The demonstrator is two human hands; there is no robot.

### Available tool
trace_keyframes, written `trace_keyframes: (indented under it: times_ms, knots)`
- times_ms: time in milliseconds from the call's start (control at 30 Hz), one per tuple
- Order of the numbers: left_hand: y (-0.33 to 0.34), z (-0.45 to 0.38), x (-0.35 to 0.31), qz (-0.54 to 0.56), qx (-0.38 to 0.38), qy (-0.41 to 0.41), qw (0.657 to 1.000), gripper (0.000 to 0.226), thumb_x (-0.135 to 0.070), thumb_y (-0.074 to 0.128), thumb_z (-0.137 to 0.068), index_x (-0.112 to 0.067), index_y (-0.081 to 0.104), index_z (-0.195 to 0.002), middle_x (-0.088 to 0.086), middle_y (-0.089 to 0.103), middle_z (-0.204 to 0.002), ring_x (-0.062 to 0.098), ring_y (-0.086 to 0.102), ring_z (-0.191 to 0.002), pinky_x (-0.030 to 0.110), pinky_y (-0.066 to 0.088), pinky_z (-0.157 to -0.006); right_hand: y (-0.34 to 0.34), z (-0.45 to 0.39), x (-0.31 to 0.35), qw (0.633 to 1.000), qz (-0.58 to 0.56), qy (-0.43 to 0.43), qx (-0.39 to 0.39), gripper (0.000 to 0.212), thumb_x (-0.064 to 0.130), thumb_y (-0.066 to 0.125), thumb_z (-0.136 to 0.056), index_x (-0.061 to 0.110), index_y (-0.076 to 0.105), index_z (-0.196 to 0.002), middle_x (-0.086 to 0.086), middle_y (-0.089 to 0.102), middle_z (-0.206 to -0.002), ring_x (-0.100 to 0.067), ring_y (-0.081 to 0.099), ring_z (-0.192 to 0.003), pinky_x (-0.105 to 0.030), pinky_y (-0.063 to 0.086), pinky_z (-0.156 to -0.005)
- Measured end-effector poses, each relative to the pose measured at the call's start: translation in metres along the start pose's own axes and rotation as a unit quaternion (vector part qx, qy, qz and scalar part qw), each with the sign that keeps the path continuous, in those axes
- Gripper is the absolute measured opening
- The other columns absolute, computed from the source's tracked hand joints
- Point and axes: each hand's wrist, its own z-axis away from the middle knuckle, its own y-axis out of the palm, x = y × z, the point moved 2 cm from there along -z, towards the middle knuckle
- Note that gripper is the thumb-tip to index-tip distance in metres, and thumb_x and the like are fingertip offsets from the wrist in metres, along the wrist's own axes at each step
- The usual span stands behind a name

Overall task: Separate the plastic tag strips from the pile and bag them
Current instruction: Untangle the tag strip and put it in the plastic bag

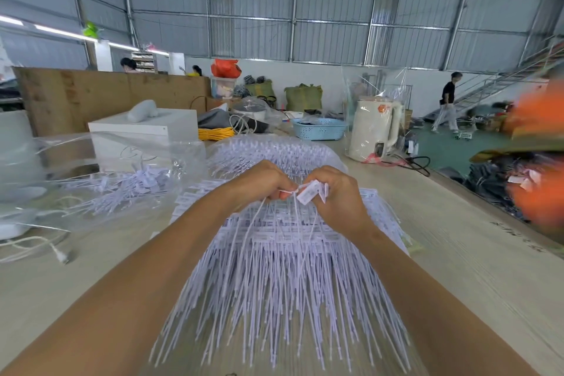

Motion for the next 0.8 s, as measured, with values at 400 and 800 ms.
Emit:
trace_keyframes:
  times_ms: [400,800]
  knots:
    - [0.010,0.009,0.001,-0.127,0.081,0.020,0.988,0.021,0.007,0.052,-0.083,-0.012,0.061,-0.082,0.013,0.050,-0.083,0.020,0.044,-0.076,0.028,0.029,-0.065,-0.019,-0.004,-0.012,0.893,-0.320,0.311,0.054,0.019,-0.005,0.074,-0.072,0.011,0.064,-0.071,-0.006,0.063,-0.065,-0.014,0.056,-0.054,-0.024,0.052,-0.049]
    - [0.012,0.005,-0.004,-0.162,0.038,0.082,0.983,0.036,-0.015,0.070,-0.081,-0.016,0.052,-0.111,0.005,0.057,-0.110,0.019,0.056,-0.097,0.037,0.046,-0.086,-0.015,0.001,-0.005,0.897,-0.305,0.296,0.120,0.021,0.005,0.074,-0.077,0.016,0.059,-0.068,0.008,0.046,-0.046,-0.005,0.034,-0.037,-0.014,0.024,-0.039]
